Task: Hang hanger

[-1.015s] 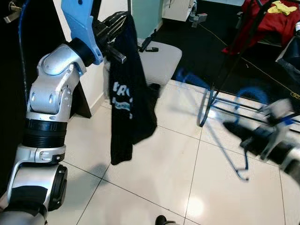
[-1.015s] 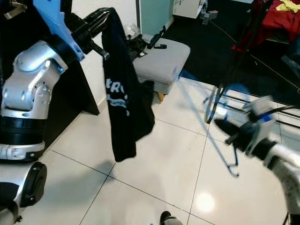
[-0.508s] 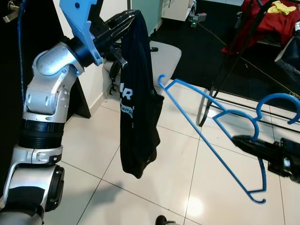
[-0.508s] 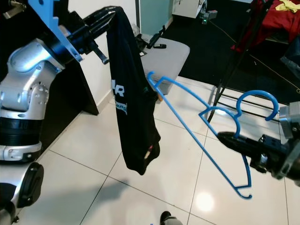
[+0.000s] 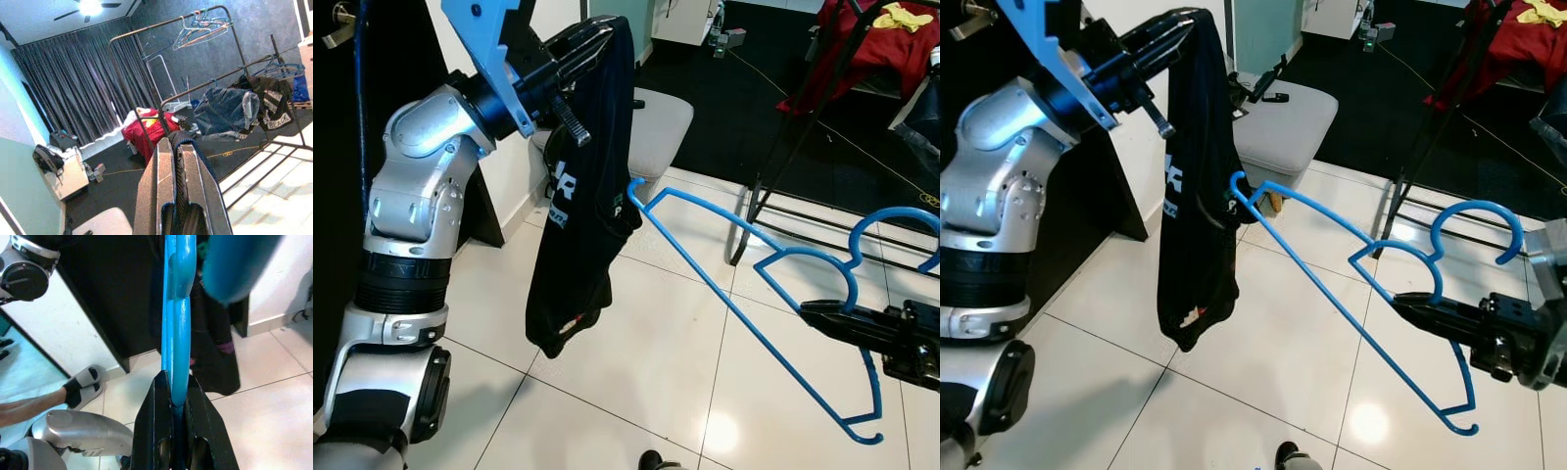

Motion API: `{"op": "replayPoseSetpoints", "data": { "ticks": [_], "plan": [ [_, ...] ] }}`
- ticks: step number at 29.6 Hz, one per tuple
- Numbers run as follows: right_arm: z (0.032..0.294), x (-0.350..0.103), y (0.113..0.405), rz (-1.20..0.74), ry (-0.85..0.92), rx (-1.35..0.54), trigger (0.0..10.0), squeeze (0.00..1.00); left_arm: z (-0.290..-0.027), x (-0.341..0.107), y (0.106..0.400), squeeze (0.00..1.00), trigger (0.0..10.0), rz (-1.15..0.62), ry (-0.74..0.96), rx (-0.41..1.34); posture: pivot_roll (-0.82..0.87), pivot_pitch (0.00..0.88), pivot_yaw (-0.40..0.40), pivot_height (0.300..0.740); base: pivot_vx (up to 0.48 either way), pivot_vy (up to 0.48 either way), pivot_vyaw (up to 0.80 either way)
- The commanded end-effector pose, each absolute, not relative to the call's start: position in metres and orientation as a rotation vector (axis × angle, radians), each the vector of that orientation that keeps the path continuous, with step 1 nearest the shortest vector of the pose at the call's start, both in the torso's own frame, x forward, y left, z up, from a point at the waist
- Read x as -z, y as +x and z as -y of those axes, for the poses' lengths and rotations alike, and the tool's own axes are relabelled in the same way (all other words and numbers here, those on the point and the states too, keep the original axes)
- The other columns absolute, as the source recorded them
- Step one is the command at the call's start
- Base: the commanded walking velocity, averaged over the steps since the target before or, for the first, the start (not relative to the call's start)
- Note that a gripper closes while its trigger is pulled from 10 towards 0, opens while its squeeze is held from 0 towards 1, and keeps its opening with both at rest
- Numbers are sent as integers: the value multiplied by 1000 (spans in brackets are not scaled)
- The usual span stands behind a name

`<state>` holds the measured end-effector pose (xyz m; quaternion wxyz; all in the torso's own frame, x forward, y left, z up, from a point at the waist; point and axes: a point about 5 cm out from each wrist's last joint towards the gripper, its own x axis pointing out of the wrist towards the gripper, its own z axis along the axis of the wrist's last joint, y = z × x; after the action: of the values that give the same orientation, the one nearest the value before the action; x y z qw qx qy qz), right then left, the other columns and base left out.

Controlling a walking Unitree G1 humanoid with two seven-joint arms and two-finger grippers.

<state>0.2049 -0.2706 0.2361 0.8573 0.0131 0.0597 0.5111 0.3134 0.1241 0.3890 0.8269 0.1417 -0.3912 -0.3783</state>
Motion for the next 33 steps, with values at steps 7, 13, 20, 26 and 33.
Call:
{"op": "replayPoseSetpoints", "data": {
  "ticks": [7,13,20,26,33],
  "plan": [
    [256,-232,210,-148,19,-1129,10000,0,-112,-389,306,0,10000,853,278,853,-42,181,-6,740,0,0,0],
    [250,-231,216,-146,-9,-1123,10000,0,-100,-385,303,0,10000,847,257,884,-41,180,-5,740,0,0,0],
    [254,-231,224,-134,-65,-1040,10000,0,-97,-385,300,0,10000,850,239,897,-39,176,-4,740,0,0,0],
    [260,-234,225,-119,-86,-982,10000,0,-97,-384,300,0,10000,846,233,894,-40,173,-5,740,0,0,0],
    [263,-237,222,-108,-87,-973,10000,0,-98,-384,301,0,10000,845,233,887,-40,173,-5,740,0,0,0]
  ]
}}
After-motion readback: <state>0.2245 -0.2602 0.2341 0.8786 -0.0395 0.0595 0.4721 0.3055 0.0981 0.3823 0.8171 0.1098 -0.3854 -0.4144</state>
